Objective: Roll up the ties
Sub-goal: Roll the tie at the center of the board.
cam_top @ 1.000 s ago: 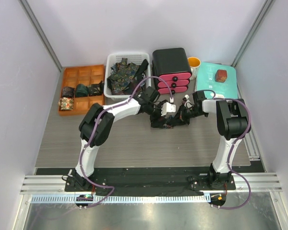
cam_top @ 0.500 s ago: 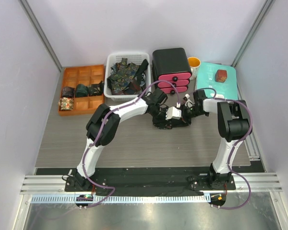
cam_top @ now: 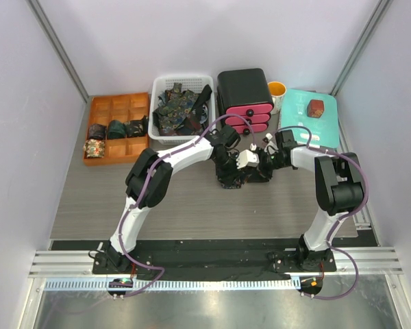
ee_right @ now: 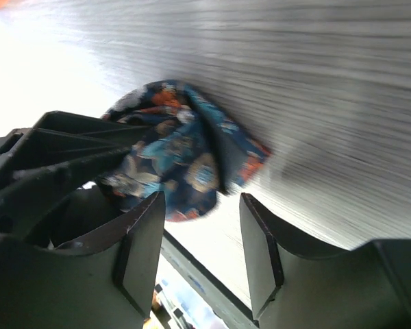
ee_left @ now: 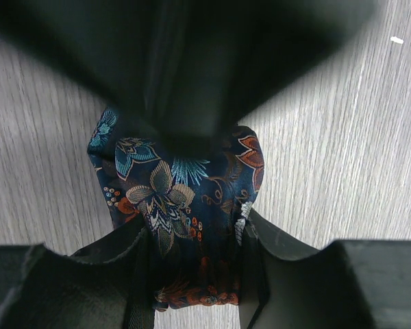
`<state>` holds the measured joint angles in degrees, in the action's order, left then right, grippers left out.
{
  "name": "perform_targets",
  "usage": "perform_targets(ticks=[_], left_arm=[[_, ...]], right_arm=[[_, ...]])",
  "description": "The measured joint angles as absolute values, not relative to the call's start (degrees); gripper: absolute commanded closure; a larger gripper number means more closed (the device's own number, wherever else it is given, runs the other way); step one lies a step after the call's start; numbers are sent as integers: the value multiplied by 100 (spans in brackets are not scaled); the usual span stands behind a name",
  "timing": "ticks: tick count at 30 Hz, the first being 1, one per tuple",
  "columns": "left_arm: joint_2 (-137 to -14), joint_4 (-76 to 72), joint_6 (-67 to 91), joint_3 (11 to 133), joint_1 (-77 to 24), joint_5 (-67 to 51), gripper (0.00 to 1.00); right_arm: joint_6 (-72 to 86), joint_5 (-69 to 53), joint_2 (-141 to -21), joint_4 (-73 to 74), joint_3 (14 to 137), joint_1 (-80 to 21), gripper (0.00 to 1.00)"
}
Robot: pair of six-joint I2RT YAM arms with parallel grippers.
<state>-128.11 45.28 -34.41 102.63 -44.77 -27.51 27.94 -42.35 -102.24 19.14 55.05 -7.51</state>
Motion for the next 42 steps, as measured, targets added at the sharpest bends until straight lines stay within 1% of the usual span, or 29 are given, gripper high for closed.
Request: perform_targets(ticks=[3,5,8,9,11,12,14,15,17,18,21,27,32,35,38,39,41,42], left_arm=[[-12811,4486,-3402,10250,-4477,-2751,82],[-12811,4493,-3371,10235,-4471,-2749,80],[-12809,4462,-3339,10215,-4460,-2753,76],[-12801,4449,-3339,10202,-4460,-2751,75],[-12781,4405,-3341,10162,-4460,-2749,70],[-12768,4388,-3341,10143,-4460,-2746,65],[-12737,4331,-3341,10088,-4456,-2753,59],[-12711,4281,-3341,10040,-4451,-2755,54],[-12665,4180,-3334,9953,-4403,-2788,47],[-12634,4117,-3321,9894,-4381,-2836,42],[-12514,3830,-3247,9614,-4272,-3089,35],[-12151,2998,-3006,8799,-3990,-3581,31],[-12055,2609,-2926,8521,-3959,-3719,30],[-11907,2237,-2912,8195,-3955,-3765,32],[-11751,1894,-2908,7865,-3957,-3776,48],[-11747,1859,-2897,7843,-3957,-3767,58],[-11749,1905,-2912,7887,-3962,-3736,67],[-11751,1966,-2886,7926,-3968,-3701,72]], right_arm=[[3039,-4276,-10254,1535,5452,-976,46],[3127,-4283,-10280,1330,5428,-1066,48],[3216,-4355,-10324,1131,5374,-1083,65],[3264,-4421,-10355,1066,5365,-1083,77],[3330,-4525,-10401,967,5365,-1083,88],[3315,-4547,-10422,937,5367,-1083,97],[3291,-4556,-10462,928,5371,-1076,99],[3284,-4563,-10479,930,5374,-1074,99],[3249,-4567,-10490,947,5382,-1070,99],[3218,-4563,-10506,969,5391,-1070,99],[3133,-4532,-10554,1039,5435,-1066,99],[2991,-4475,-10619,1225,5544,-1050,99],[2904,-4436,-10659,1323,5616,-1050,99],[2860,-4401,-10687,1358,5640,-1041,99],[2840,-4386,-10711,1380,5662,-1035,99],[2832,-4386,-10715,1387,5671,-1035,99],[2818,-4381,-10728,1402,5693,-1033,99],[2812,-4381,-10728,1411,5708,-1031,99]])
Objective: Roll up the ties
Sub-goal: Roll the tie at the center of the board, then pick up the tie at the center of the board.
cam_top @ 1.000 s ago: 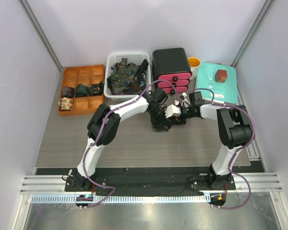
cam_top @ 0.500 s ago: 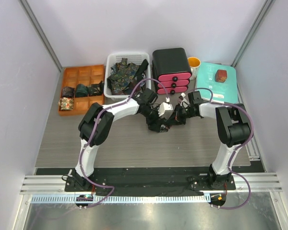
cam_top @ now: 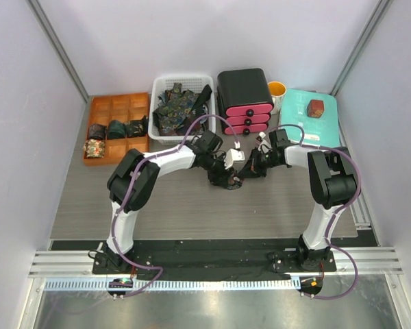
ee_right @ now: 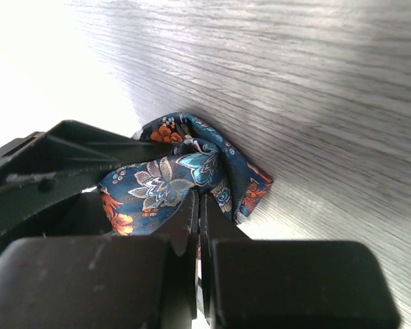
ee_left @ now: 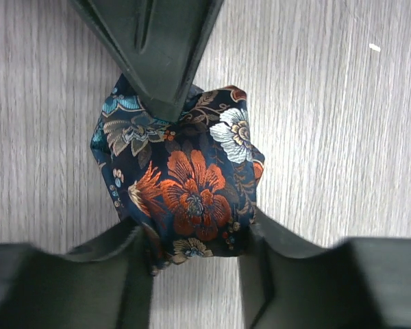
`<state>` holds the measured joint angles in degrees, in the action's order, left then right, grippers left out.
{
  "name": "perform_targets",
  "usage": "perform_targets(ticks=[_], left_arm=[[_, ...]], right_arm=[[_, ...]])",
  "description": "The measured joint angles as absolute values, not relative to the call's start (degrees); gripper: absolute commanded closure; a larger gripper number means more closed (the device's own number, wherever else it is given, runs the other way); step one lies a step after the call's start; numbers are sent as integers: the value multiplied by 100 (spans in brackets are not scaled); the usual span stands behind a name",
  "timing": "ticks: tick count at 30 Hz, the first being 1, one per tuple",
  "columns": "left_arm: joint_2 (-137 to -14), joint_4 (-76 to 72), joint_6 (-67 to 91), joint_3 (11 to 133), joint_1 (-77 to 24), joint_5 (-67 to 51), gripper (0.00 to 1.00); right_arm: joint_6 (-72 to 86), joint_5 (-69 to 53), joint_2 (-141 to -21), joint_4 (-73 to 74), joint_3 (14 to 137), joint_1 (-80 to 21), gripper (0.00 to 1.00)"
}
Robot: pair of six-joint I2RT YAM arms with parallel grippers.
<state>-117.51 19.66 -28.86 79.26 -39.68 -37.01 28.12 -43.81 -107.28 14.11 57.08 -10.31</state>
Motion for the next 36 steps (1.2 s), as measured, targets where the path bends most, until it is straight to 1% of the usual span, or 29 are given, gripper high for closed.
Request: perform_targets(ticks=[1,3,4,5,6,7,8,10,11,12,13,16,18,19,21,23,30,33,36], left_arm=[[-11782,2093,-2886,8023,-3983,-3642,75],[-11891,2386,-2897,8278,-4027,-3529,80],[-11939,2510,-2893,8392,-4049,-3468,81],[-11981,2620,-2895,8484,-4066,-3406,82],[-12009,2722,-2895,8560,-4097,-3358,83],[-12027,2786,-2899,8611,-4117,-3315,83],[-12040,2849,-2917,8654,-4136,-3253,83],[-12053,2941,-2958,8711,-4176,-3135,84],[-12060,2969,-3004,8729,-4193,-3087,84],[-12066,3004,-3035,8746,-4200,-3050,84],[-12077,3041,-3065,8777,-4209,-3022,84],[-12112,3129,-3144,8849,-4222,-2987,84],[-12143,3199,-3197,8906,-4228,-2971,84],[-12167,3249,-3205,8956,-4230,-2967,84],[-12232,3361,-3221,9080,-4233,-2961,85],[-12287,3428,-3232,9177,-4233,-2956,85],[-12370,3544,-3295,9317,-4237,-2954,85],[-12381,3566,-3332,9334,-4237,-2954,85],[-12381,3570,-3347,9336,-4237,-2952,85]], right_arm=[[2803,-4377,-10728,1420,5717,-1026,98],[2764,-4335,-10728,1485,5767,-1011,86],[2749,-4318,-10728,1518,5782,-1000,80],[2742,-4305,-10728,1549,5800,-991,72],[2714,-4259,-10728,1579,5819,-989,66],[2683,-4182,-10728,1627,5837,-980,61],[2661,-4121,-10728,1688,5848,-954,53],[2624,-4045,-10726,1835,5865,-880,47],[2615,-4062,-10715,1903,5870,-836,38],[2617,-4075,-10696,1951,5872,-803,33],[2617,-4119,-10650,2012,5872,-766,31],[2655,-4108,-10495,2115,5872,-696,17],[2718,-4134,-10449,2126,5872,-672,16],[2742,-4156,-10447,2112,5872,-670,10],[2814,-4235,-10449,2086,5852,-670,4],[2899,-4329,-10449,2043,5815,-670,2],[2967,-4491,-10449,1765,5695,-696,2],[2895,-4471,-10451,1691,5677,-760,4],[2816,-4381,-10453,1643,5680,-854,12]])
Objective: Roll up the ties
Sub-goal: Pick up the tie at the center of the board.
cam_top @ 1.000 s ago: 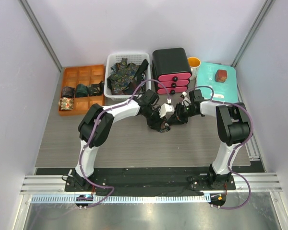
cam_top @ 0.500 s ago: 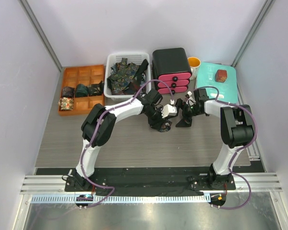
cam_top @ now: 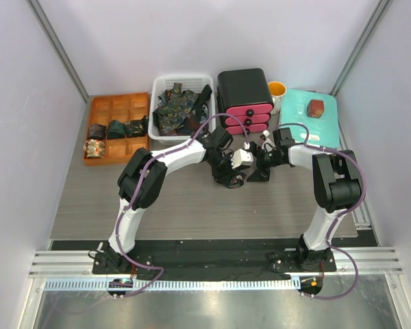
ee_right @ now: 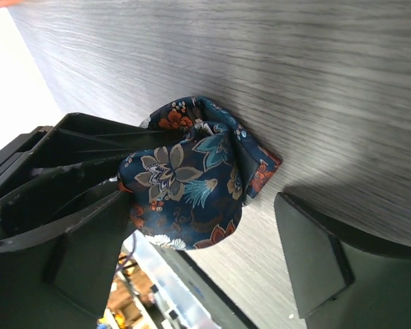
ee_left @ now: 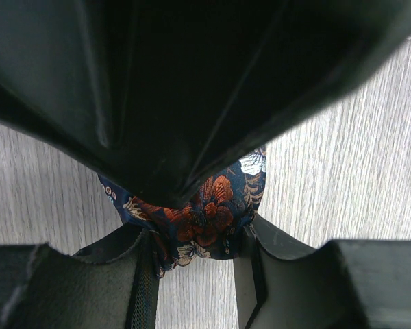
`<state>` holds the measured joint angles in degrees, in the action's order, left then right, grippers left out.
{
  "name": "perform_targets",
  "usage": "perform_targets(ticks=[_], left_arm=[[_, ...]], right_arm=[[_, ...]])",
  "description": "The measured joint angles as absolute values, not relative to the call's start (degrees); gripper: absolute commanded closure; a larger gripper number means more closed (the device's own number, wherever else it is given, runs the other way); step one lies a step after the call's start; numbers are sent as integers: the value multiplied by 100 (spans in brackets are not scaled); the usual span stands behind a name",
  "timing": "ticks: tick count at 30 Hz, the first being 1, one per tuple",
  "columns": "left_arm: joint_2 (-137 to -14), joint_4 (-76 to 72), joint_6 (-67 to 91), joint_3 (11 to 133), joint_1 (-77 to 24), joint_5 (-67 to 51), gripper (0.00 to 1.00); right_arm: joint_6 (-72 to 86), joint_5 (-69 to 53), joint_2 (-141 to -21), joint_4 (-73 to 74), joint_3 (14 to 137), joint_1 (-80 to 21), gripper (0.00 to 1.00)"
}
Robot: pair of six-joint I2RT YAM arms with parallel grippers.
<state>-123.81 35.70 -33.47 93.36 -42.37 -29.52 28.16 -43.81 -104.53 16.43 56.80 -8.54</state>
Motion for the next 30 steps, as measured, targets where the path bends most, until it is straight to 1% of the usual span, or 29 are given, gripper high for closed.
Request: perform_targets(ticks=[5,6,8,9,10,11,13,14,17,20,21,23,24,25,26,27,30], left_arm=[[-12398,3583,-3352,9336,-4237,-2936,85],[-12401,3586,-3352,9336,-4237,-2936,85],[-12411,3588,-3350,9336,-4237,-2934,85],[-12414,3590,-3350,9336,-4237,-2934,84],[-12414,3590,-3350,9338,-4237,-2934,85],[-12420,3594,-3350,9343,-4237,-2934,85],[-12433,3612,-3347,9360,-4237,-2932,85],[-12436,3616,-3347,9365,-4237,-2930,85],[-12438,3636,-3347,9371,-4237,-2895,82],[-12438,3645,-3341,9373,-4235,-2891,65],[-12438,3645,-3334,9373,-4228,-2893,52],[-12436,3634,-3288,9371,-4206,-2902,42],[-12433,3605,-3229,9365,-4187,-2934,34],[-12405,3551,-3166,9327,-4165,-2989,29],[-12342,3444,-3076,9220,-4130,-3055,17],[-12263,3328,-2956,9089,-4073,-3124,0],[-11898,2932,-2493,8549,-3813,-3315,0]], right_arm=[[2705,-4167,-10468,1492,5684,-1020,27],[2685,-4154,-10477,1457,5684,-1041,33],[2674,-4163,-10506,1347,5684,-1081,37],[2676,-4195,-10516,1295,5684,-1092,45],[2679,-4222,-10521,1256,5684,-1105,49],[2694,-4265,-10525,1214,5684,-1109,57],[2720,-4375,-10536,1114,5684,-1125,67],[2720,-4399,-10538,1074,5682,-1129,79],[2718,-4423,-10538,985,5671,-1129,99],[2707,-4427,-10538,956,5666,-1131,99],[2707,-4425,-10536,954,5666,-1131,99],[2714,-4416,-10530,947,5666,-1135,99],[2729,-4394,-10523,932,5662,-1142,99],[2759,-4370,-10512,923,5660,-1146,99],[2803,-4331,-10503,913,5660,-1151,99],[2851,-4292,-10499,895,5660,-1157,99],[3037,-4187,-10471,875,5660,-1197,99]])
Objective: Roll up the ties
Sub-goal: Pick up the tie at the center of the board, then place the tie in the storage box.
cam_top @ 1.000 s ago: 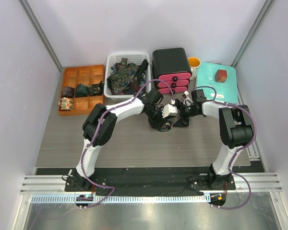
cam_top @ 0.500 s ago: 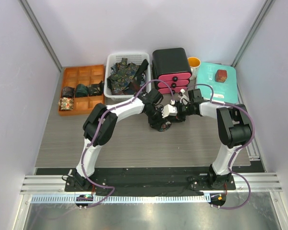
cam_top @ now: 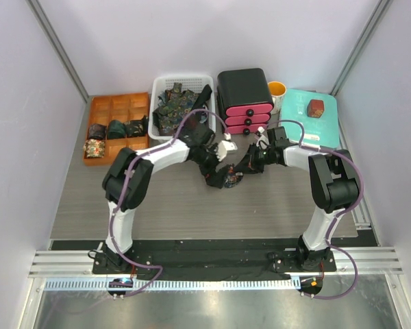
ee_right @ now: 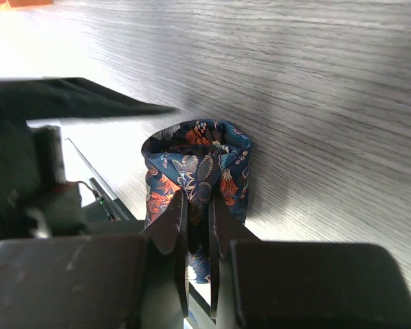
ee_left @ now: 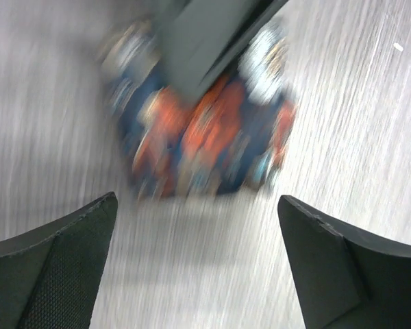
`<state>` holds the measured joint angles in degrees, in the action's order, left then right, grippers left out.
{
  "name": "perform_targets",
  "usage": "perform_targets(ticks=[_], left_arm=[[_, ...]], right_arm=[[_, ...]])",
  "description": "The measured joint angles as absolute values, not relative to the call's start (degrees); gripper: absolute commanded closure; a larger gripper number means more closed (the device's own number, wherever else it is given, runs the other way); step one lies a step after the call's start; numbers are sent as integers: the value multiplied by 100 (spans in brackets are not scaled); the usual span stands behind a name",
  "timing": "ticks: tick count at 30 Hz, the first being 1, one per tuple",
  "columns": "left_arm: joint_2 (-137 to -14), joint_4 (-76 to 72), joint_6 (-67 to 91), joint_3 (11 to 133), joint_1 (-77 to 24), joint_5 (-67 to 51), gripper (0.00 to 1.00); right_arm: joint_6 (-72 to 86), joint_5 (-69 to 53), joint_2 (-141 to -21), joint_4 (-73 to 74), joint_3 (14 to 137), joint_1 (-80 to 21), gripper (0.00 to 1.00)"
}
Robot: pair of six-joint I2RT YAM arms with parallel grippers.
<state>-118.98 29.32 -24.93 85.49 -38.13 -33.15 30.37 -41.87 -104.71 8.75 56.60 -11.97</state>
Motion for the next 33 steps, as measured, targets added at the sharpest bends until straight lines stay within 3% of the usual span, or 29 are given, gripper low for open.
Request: perform_targets(ticks=[12,20,33], left_arm=[[-9841,2012,231,7540,-2598,-3623,0],[-8060,202,2910,6018,-1479,-3548,0],[-7802,-2112,6659,5089,-930,-4110,0]], right_arm=[[3830,-3898,-10189,917,5680,-1264,99],[4689,-3892,-9872,628,6176,-1295,99],[6136,-3975,-9861,-587,7446,-2171,99]])
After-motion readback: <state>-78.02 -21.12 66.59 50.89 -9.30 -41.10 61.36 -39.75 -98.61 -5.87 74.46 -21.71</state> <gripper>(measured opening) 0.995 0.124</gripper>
